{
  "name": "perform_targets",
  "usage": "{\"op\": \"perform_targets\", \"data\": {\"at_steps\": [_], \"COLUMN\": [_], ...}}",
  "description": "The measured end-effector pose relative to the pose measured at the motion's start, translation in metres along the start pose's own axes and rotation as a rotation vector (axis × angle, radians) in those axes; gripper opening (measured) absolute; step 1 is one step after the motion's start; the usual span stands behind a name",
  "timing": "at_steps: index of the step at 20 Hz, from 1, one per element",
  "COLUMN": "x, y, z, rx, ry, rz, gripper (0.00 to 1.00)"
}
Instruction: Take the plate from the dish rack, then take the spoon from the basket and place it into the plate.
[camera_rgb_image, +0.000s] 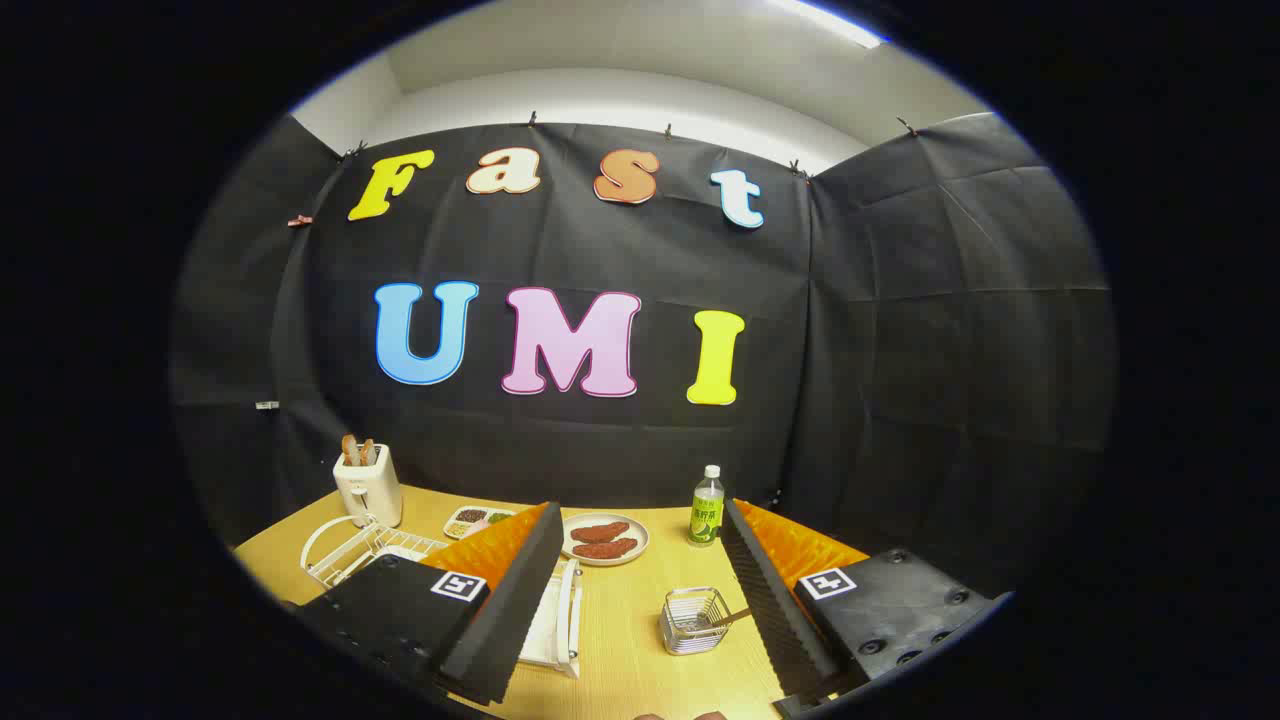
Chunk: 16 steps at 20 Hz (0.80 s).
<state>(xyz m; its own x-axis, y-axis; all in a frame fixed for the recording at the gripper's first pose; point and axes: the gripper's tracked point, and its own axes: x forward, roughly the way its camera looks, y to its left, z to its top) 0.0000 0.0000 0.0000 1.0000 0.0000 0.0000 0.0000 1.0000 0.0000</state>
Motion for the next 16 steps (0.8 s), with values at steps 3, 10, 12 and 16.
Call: {"op": "perform_targets", "data": {"at_steps": [3, 10, 12, 16], "x": [-0.002, -0.005, -0.005, -0.006], "y": [0.008, 0.022, 0.023, 0.023], "z": [-0.004, -0.009, -0.01, -0.011], "rx": [-0.001, 0.002, 0.004, 0.024], "ry": [0.014, 0.028, 0.031, 0.045], "rz": [0.008, 0.035, 0.035, 0.027], "gripper": [0.97, 0.97, 0.97, 0.98]}}
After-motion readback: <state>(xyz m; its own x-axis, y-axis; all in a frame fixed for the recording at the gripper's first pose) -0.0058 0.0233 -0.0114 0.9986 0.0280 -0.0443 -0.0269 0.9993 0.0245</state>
